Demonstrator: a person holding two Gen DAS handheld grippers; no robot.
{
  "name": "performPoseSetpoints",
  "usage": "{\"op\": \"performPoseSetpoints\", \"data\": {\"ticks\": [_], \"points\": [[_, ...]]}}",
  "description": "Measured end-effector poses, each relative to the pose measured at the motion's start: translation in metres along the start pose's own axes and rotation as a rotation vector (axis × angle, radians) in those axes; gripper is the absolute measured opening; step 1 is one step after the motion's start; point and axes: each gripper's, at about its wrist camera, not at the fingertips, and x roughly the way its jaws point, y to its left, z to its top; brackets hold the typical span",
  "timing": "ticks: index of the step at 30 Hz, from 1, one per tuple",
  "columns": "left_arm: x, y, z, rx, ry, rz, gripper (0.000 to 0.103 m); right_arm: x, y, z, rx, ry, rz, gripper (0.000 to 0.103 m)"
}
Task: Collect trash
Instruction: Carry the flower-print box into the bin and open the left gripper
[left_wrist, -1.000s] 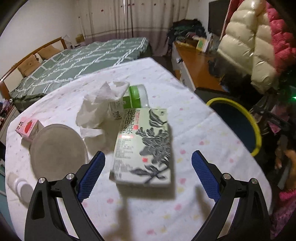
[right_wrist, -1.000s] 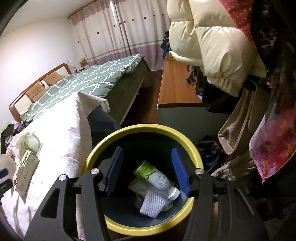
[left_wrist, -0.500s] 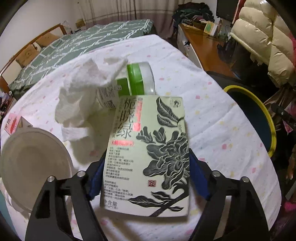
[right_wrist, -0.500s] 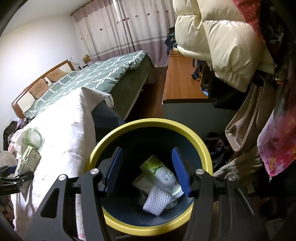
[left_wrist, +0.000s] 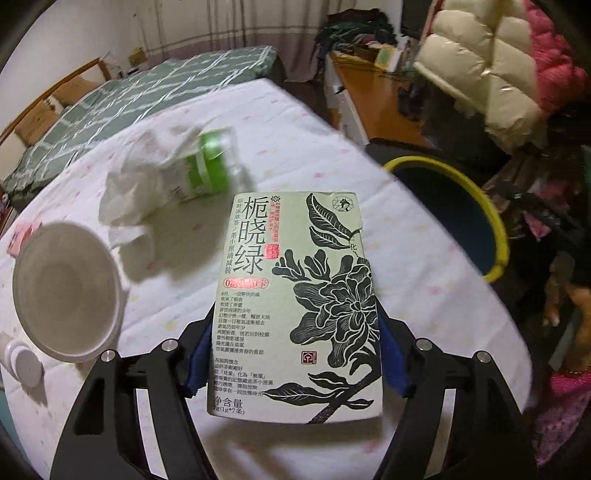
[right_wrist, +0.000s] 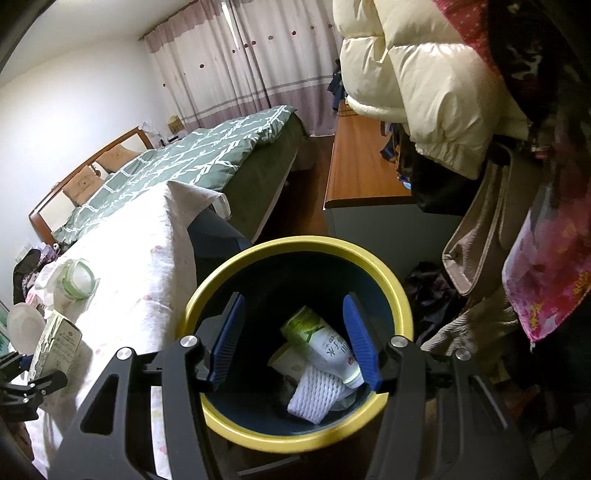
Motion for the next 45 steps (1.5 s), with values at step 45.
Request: {"op": "performPoseSetpoints", "data": {"ticks": [45], "points": [[-0.089, -0.038, 0.0, -0.069, -0.229, -0.004, 0.093, -0.034, 0.01, -0.021, -0.084, 0.044, 0.012, 0.054]]}}
